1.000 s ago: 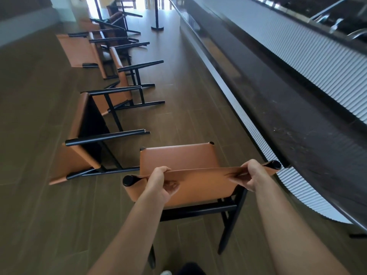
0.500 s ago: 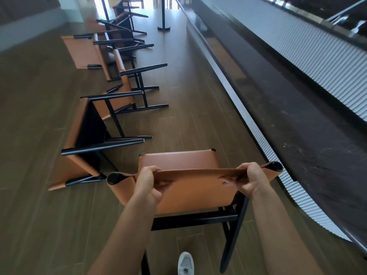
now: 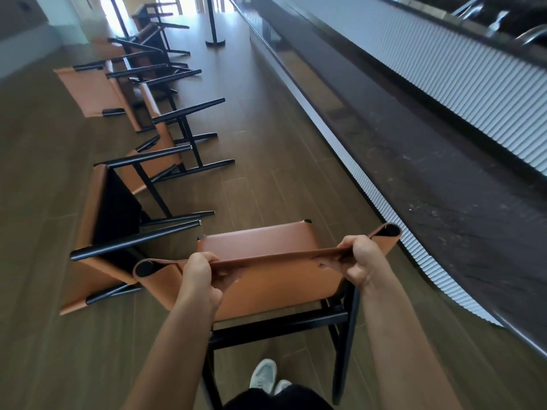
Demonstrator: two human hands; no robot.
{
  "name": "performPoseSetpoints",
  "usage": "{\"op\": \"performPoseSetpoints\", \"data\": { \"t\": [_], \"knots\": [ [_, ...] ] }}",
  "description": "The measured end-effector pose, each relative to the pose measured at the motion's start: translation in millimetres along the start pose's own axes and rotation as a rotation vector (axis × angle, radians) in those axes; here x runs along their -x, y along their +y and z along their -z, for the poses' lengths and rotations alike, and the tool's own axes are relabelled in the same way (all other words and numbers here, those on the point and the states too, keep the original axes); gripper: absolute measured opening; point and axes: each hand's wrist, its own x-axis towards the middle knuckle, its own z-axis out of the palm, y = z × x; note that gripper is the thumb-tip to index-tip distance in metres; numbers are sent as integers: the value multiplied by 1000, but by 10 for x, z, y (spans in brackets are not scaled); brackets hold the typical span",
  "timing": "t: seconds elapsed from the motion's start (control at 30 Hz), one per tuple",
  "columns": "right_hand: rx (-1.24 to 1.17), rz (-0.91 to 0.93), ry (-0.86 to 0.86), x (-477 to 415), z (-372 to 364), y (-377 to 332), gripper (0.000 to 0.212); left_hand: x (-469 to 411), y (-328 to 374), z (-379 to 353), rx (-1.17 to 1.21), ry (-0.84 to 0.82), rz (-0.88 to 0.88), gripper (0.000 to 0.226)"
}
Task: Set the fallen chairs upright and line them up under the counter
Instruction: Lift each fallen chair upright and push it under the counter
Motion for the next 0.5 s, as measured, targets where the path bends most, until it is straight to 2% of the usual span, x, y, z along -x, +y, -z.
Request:
{"op": "performPoseSetpoints", "data": {
  "t": [0.1, 0.23, 0.33, 0.5],
  "knots": [
    [-45, 5, 35, -23, 9, 11, 13, -40, 96, -82, -42, -30, 3, 38],
    [-143, 30, 89, -40, 116, -45, 14, -77, 202, -354, -116, -121, -27, 9],
    [-225, 55, 125, -3, 211, -112, 15, -133, 271, -637, -194, -199, -67, 11],
    [-334, 145, 247, 43, 529, -247, 15, -119, 252, -1211, -385, -307, 37, 11]
  ]
}}
